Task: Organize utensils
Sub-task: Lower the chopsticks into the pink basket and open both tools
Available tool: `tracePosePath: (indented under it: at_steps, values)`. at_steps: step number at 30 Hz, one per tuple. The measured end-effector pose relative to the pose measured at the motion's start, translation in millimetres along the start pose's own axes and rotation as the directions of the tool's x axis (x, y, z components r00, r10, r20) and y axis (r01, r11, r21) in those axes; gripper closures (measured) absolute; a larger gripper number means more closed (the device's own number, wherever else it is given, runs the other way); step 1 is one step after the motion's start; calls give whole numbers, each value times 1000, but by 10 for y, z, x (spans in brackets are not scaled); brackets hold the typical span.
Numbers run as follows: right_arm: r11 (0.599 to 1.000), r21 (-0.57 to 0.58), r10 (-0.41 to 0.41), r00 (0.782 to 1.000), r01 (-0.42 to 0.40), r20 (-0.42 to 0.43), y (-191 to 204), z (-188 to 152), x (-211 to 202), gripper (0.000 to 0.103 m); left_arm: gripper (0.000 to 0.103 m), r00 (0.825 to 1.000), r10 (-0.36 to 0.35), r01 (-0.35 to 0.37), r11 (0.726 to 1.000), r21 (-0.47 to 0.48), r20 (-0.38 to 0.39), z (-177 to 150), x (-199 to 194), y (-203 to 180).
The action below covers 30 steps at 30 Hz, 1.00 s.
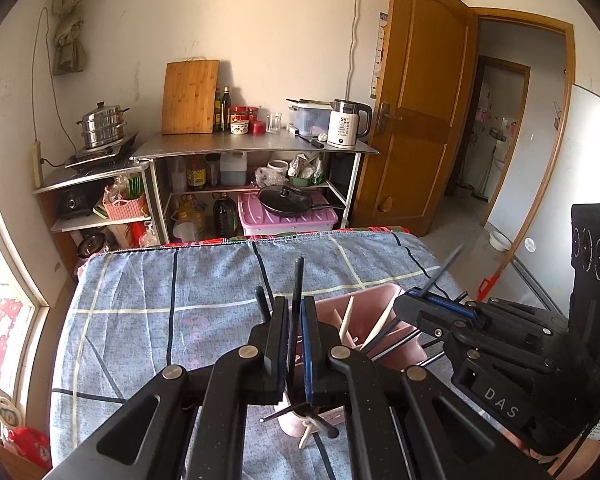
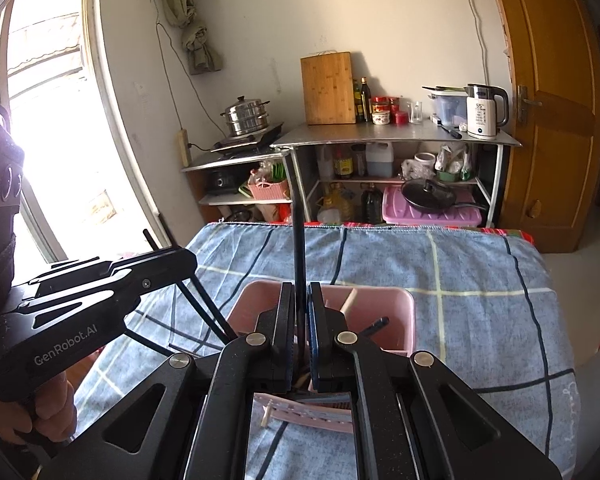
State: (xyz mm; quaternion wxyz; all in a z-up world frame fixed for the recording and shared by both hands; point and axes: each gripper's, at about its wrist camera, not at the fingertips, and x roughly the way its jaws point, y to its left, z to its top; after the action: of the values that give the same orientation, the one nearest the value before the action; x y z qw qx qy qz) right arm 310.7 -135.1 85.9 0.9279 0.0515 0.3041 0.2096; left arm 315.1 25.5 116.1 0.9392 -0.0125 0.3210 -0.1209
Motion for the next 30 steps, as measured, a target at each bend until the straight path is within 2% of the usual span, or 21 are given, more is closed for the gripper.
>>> tracePosePath:
  at_steps: [7, 15, 25, 30]
  values:
    - [1000, -2, -8, 1000, 8, 21, 0, 13, -167, 94, 97, 998, 1, -1, 1000, 4, 56, 42, -263, -28]
    - [1000, -10, -14, 997, 15, 78, 3, -35, -614, 92, 95, 990, 7, -7, 1000, -3, 139, -27, -771, -95]
    - [1000, 8, -16, 993, 15, 117, 24, -301, -1100, 90, 91, 983, 1, 4, 1000, -26, 184, -428, -1268, -246]
    - [1000, -4, -27, 991, 28, 130, 85, -514, -1323, 83, 90, 984, 11, -4, 999, -38, 180, -690, -1394, -349]
